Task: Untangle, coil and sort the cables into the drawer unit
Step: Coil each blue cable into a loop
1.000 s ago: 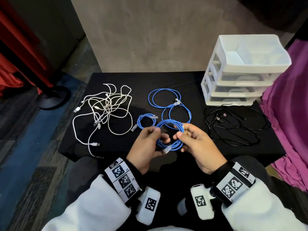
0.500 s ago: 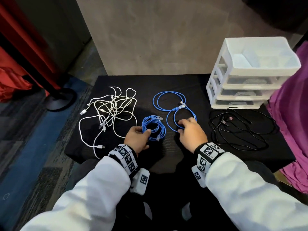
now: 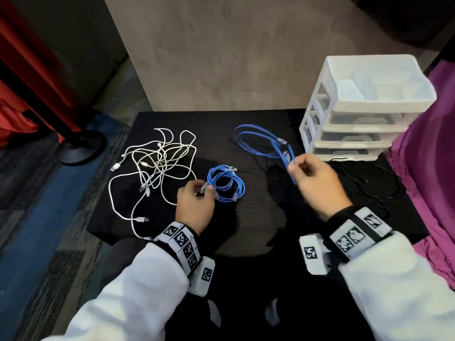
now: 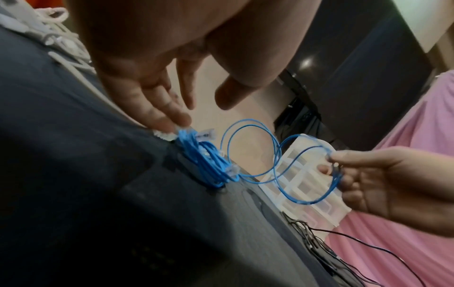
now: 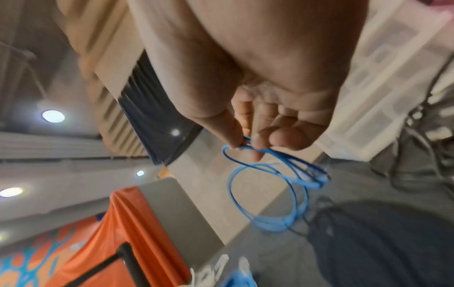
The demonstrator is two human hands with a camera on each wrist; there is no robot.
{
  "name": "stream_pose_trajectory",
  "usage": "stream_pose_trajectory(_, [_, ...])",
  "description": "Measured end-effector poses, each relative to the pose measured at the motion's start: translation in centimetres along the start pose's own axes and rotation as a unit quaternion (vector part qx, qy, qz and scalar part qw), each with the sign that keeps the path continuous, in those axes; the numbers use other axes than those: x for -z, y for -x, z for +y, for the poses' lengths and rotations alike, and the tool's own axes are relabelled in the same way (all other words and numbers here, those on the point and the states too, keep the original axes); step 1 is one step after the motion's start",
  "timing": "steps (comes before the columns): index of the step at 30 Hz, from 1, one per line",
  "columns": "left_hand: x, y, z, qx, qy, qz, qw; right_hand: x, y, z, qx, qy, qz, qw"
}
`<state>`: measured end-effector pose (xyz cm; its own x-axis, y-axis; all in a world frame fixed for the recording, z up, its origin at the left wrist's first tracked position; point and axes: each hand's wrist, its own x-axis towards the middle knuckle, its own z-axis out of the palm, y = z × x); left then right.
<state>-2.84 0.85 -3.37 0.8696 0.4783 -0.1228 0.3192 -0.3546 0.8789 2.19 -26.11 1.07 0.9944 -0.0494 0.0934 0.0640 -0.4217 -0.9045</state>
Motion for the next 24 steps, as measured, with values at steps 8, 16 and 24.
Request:
stream_pose_trajectory(8, [-0.4, 1.5, 6.4, -0.159, 0.152, -0.048, 0.974, 9.2, 4.8, -9.7, 0.101, -0.138, -0.11, 0.979])
stream_pose_trajectory(16, [-1.4, 3.4, 7.5, -0.106, 0.098, -0.217, 0.965, 11.9, 6.4, -11.9, 0.149, -0.233, -0.091, 0.957])
stream_pose_trajectory(24, [0.9, 6.4, 6.8, -0.093, 0.101, -0.366, 0.921, 11.7, 5.2, -11.3, 0.123, -0.223, -0.021, 0.967])
